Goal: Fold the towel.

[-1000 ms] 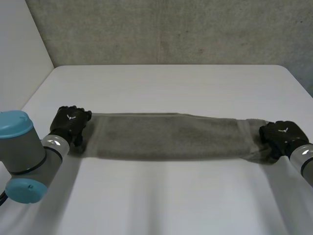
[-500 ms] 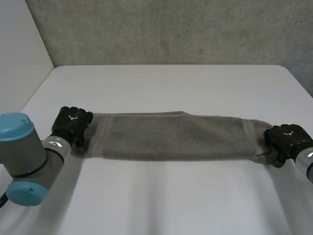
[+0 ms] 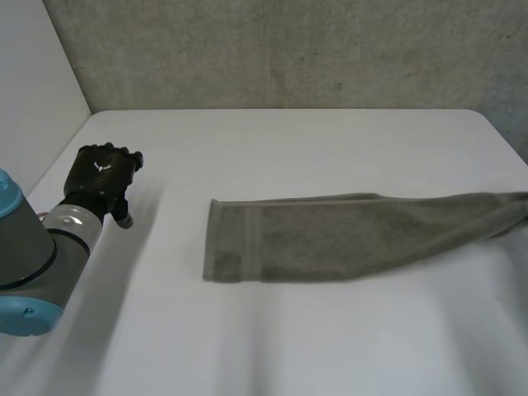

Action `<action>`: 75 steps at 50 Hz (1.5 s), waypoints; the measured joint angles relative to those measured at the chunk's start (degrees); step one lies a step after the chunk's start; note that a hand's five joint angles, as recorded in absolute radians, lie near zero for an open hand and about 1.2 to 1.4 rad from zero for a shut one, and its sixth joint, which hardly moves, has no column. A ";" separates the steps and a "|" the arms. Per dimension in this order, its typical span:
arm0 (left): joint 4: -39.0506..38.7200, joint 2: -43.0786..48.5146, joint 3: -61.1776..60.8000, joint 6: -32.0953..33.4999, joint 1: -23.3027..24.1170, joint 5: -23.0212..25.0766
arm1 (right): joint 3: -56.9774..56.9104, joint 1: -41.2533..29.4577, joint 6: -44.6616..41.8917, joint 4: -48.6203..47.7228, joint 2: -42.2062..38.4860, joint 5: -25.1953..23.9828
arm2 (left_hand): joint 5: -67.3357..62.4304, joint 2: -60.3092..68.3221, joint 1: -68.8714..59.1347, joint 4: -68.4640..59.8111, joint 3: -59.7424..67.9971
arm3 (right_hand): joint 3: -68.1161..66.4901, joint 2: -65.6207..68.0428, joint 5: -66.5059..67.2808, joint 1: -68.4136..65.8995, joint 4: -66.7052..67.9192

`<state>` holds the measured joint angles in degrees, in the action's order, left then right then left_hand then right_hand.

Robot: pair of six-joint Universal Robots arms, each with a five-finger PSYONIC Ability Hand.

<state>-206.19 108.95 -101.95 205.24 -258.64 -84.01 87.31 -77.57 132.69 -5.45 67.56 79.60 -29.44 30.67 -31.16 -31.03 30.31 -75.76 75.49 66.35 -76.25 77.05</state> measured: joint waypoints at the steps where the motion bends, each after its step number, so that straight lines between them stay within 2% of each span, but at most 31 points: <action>1: -0.01 -0.39 0.09 0.00 0.10 -0.02 | -1.82 -0.95 -0.71 0.78 0.11 0.55 | 0.38 -0.27 0.27 0.27 -0.35 | -0.03 0.00 0.00 0.00 0.00; 8: -0.07 -1.91 1.08 0.05 0.76 -0.14 | -9.86 -12.09 -2.15 2.60 1.01 2.64 | 1.91 -1.63 1.87 1.73 -1.82 | -0.37 0.27 0.00 -0.01 0.00; 15: -0.11 -2.47 2.05 0.10 2.48 -0.52 | -13.53 -29.54 -2.44 0.93 -0.31 2.86 | 2.23 -1.64 2.21 1.74 -2.09 | -0.78 0.27 0.00 -0.03 0.00; 21: -0.17 -2.36 2.24 0.15 4.67 -0.82 | -13.97 -44.73 -2.76 -3.41 -5.99 2.33 | 2.62 -1.93 2.63 1.74 -2.52 | -0.78 0.27 0.00 -0.05 0.00; 26: -0.21 -2.10 2.21 0.20 6.00 -0.89 | -13.69 -52.37 -3.01 -5.42 -11.47 1.95 | 2.84 -2.00 2.84 1.74 -2.62 | -0.78 0.27 0.00 -0.05 0.00; 32: -0.36 -1.63 2.18 0.24 7.45 -0.90 | -13.36 -57.22 -3.51 -5.84 -17.11 1.36 | 3.08 -2.21 3.14 2.60 -2.87 | -0.78 0.27 0.00 -0.05 0.00; 35: -0.46 -1.47 2.24 0.22 7.94 -0.91 | -13.11 -57.98 -3.41 -5.97 -17.87 0.45 | 3.09 -2.21 3.15 2.60 -2.87 | 2.02 -2.52 -3.07 2.78 -3.13; 36: -0.51 -1.35 2.38 0.20 8.27 -0.91 | -12.83 -58.20 -3.24 -6.01 -17.85 -0.52 | 3.09 -2.21 3.15 2.60 -2.87 | 12.05 -12.59 -12.39 12.69 -13.37; 38: -0.56 -1.21 2.58 0.16 8.66 -0.93 | -12.47 -58.29 -3.01 -6.05 -17.63 -1.80 | 3.09 -2.21 3.15 2.60 -2.87 | 19.08 -19.35 -19.94 20.00 -20.18; 39: -0.59 -1.10 2.81 0.09 8.98 -0.94 | -12.02 -58.29 -2.76 -6.02 -17.14 -3.11 | 3.09 -2.21 3.15 2.60 -2.87 | 27.03 -27.05 -28.95 28.35 -28.54; 40: -0.61 -1.07 2.90 0.07 9.10 -0.94 | -11.87 -58.28 -2.67 -6.02 -16.91 -3.57 | 3.09 -2.21 3.15 2.60 -2.87 | 31.33 -31.50 -32.51 32.80 -31.85; 42: -0.66 -0.90 3.48 -0.28 9.71 -1.00 | -10.85 -58.16 -2.18 -5.86 -15.46 -5.67 | 3.09 -2.21 3.15 2.60 -2.88 | 51.50 -52.20 -54.85 53.76 -53.13; 44: -0.68 -0.79 3.98 -0.71 10.15 -1.08 | -10.12 -57.94 -1.78 -5.73 -14.29 -6.89 | 3.09 -2.21 3.15 2.60 -2.88 | 59.04 -59.61 -62.09 60.17 -60.71; 50: -0.64 -0.27 5.97 -3.19 11.72 -1.81 | -7.73 -54.50 1.23 -5.16 -9.73 -8.00 | 3.09 -2.21 3.15 2.60 -2.88 | 61.47 -61.26 -62.78 62.85 -62.30; 58: -0.31 1.01 8.94 -7.83 15.30 -3.11 | -3.37 -43.85 12.26 -4.90 -1.64 -5.67 | 3.00 -2.21 3.15 2.60 -2.87 | 61.47 -61.26 -62.78 62.87 -62.30; 63: 0.09 3.07 11.42 -11.06 19.16 -3.31 | 1.00 -36.53 18.11 -4.87 2.42 -3.87 | 2.90 -2.21 3.15 2.60 -2.86 | 61.47 -61.26 -62.78 63.05 -62.30; 69: 1.41 6.89 15.05 -13.43 23.94 -3.29 | 6.27 -32.34 19.47 -5.17 3.99 -3.48 | 2.73 -2.21 3.15 2.60 -2.86 | 61.47 -61.26 -62.78 63.05 -62.30; 75: 3.62 13.13 20.12 -14.17 27.94 -3.33 | 11.10 -31.28 19.26 -5.75 3.93 -4.02 | 2.07 -2.20 3.12 2.60 -2.75 | 61.47 -61.26 -62.78 63.05 -62.30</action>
<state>-202.58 122.08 -81.83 191.08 -230.71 -87.34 98.41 -108.85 151.95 -11.21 71.49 75.58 -27.37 28.47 -28.04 -28.43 27.57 -14.29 14.24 3.57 -13.19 14.75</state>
